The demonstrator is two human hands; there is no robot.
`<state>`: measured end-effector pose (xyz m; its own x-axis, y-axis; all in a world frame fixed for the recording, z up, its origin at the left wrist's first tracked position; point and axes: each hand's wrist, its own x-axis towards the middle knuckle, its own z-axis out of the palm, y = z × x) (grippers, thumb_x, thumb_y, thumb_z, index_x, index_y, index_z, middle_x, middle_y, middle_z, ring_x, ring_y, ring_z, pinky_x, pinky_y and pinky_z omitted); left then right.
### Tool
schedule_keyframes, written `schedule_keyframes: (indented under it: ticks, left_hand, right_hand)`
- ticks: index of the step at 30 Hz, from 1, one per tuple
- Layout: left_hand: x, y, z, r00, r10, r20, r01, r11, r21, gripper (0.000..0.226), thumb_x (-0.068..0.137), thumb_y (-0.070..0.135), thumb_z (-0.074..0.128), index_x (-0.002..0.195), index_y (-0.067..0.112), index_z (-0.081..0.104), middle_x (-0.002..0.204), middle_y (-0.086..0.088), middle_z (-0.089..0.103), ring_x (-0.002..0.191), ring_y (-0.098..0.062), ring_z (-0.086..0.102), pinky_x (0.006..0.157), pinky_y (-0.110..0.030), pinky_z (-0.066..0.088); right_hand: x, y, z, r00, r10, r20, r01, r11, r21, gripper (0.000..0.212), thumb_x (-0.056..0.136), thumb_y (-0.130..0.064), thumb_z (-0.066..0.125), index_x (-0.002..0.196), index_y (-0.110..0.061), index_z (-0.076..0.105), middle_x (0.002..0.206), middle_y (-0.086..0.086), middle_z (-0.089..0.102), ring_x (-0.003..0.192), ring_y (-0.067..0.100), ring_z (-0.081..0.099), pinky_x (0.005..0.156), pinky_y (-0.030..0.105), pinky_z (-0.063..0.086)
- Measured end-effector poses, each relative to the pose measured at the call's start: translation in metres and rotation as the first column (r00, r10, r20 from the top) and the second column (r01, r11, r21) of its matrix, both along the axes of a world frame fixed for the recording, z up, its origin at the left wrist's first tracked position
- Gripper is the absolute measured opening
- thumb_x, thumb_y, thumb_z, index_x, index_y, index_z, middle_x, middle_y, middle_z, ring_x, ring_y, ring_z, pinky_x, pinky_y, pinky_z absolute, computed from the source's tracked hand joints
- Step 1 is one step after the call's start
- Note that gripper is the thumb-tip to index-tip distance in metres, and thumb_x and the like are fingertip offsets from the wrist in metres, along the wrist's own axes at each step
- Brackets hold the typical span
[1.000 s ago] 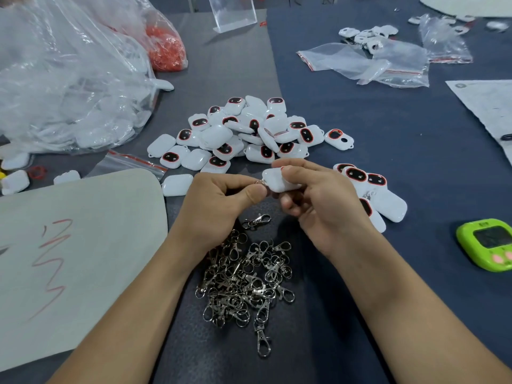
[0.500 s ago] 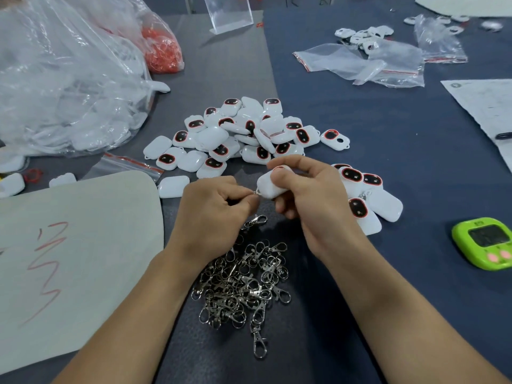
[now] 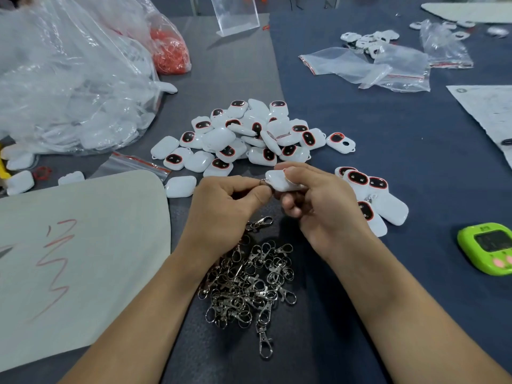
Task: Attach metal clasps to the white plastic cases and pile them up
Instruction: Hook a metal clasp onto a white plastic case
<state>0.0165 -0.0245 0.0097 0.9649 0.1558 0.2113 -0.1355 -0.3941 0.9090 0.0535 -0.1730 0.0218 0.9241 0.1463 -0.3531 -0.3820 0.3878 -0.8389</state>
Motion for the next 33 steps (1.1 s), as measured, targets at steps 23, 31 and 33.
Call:
schedule_keyframes:
  ticks: [23,31,33]
  left_hand:
    - [-0.002,0.0,-0.005,0.976,0.097,0.194,-0.17,0.898,0.406,0.005,0.079,0.029,0.082,0.076,0.03,0.079,0.052,0.018,0.047,0.065,-0.003,0.051,0.073,-0.027,0.035]
    - [-0.002,0.001,-0.003,0.986,0.126,0.107,-0.159,0.897,0.413,0.005,0.08,0.028,0.082,0.076,0.03,0.08,0.059,0.01,0.059,0.059,-0.01,0.055,0.079,-0.047,0.052]
    - [-0.004,0.0,-0.001,0.994,0.103,0.045,-0.112,0.902,0.418,0.005,0.078,0.037,0.082,0.077,0.033,0.08,0.067,0.013,0.064,0.065,-0.007,0.059,0.082,-0.046,0.052]
  right_hand:
    - [0.01,-0.032,0.007,0.905,-0.054,0.423,0.296,0.793,-0.532,0.012,0.073,-0.014,0.067,0.073,-0.026,0.067,0.052,-0.002,0.062,0.041,0.014,0.045,0.046,0.028,0.04]
    - [0.015,-0.053,0.002,0.89,0.168,0.424,0.348,0.351,-0.869,0.029,0.087,-0.015,0.057,0.094,-0.031,0.08,0.083,-0.009,0.073,0.083,0.016,0.065,0.076,0.032,0.053]
    - [0.017,-0.052,0.0,0.874,0.225,0.431,0.384,0.222,-0.896,0.035,0.089,-0.011,0.058,0.115,-0.025,0.076,0.115,0.004,0.072,0.112,0.028,0.058,0.092,0.034,0.044]
